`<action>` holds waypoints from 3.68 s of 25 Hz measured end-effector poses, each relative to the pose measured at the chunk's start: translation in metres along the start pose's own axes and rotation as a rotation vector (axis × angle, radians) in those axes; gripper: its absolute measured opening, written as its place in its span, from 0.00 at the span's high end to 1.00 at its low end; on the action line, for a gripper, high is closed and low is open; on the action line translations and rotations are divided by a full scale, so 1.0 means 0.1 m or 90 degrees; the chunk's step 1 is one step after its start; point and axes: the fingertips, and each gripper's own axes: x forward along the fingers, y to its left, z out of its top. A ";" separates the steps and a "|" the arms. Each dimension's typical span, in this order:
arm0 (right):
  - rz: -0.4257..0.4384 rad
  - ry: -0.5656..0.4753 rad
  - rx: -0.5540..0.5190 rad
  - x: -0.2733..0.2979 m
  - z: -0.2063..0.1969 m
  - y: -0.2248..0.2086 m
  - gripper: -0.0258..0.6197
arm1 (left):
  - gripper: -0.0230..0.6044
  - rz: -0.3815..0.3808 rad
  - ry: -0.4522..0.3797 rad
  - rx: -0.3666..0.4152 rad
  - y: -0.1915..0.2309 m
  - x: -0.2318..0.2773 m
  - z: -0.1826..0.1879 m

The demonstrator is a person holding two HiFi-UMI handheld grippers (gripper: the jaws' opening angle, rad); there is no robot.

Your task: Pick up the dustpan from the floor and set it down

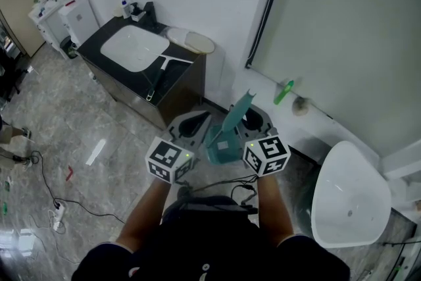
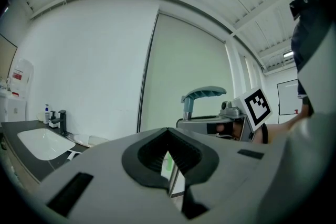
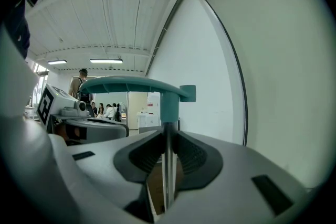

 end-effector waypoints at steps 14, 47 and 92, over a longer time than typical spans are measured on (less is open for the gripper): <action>-0.020 0.040 0.023 0.13 -0.32 -0.12 0.82 | 0.94 0.017 0.031 0.000 0.16 0.02 -0.24; -0.037 0.377 0.053 1.52 -3.64 -0.50 0.82 | 0.94 0.098 0.234 -0.115 1.14 -0.21 -2.47; -0.024 0.374 0.065 3.05 -4.29 -0.33 0.67 | 0.94 0.093 0.261 -0.184 1.70 -0.30 -3.14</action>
